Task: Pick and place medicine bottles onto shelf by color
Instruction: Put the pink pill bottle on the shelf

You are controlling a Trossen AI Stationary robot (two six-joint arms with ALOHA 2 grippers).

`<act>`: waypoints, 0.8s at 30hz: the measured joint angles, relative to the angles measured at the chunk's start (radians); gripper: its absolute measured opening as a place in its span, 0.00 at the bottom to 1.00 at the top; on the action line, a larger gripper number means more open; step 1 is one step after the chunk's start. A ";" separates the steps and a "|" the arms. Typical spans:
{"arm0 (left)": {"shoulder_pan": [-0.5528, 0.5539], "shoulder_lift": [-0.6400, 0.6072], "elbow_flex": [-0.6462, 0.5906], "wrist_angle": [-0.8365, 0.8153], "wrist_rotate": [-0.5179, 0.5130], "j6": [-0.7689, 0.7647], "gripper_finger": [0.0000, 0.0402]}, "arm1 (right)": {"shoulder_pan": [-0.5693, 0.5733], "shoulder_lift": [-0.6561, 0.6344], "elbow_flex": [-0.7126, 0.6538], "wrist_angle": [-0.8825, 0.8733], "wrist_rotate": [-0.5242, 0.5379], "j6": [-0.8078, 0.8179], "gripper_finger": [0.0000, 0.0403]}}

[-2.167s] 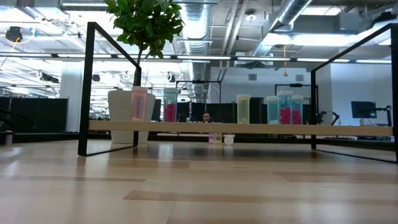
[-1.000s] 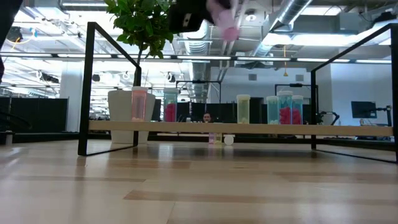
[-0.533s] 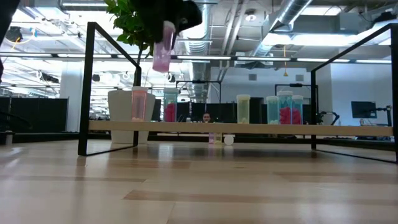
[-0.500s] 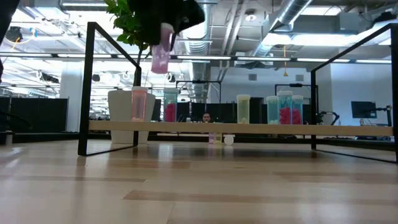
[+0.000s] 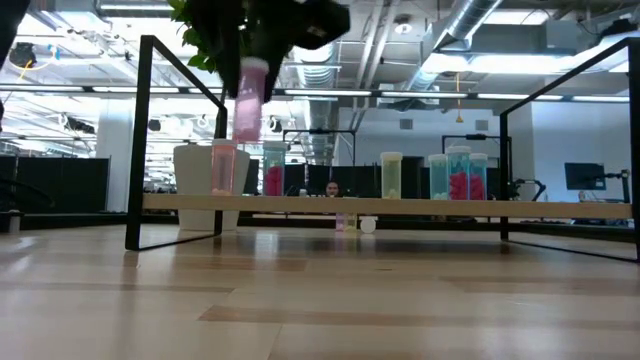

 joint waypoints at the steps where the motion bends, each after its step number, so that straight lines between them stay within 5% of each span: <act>1: -0.001 0.014 0.000 -0.007 -0.001 0.010 0.24 | 0.000 0.000 0.000 0.001 0.000 0.002 0.56; 24: 0.023 0.044 -0.073 0.053 -0.016 -0.084 0.24 | -0.037 0.005 -0.001 0.240 -0.002 0.003 0.56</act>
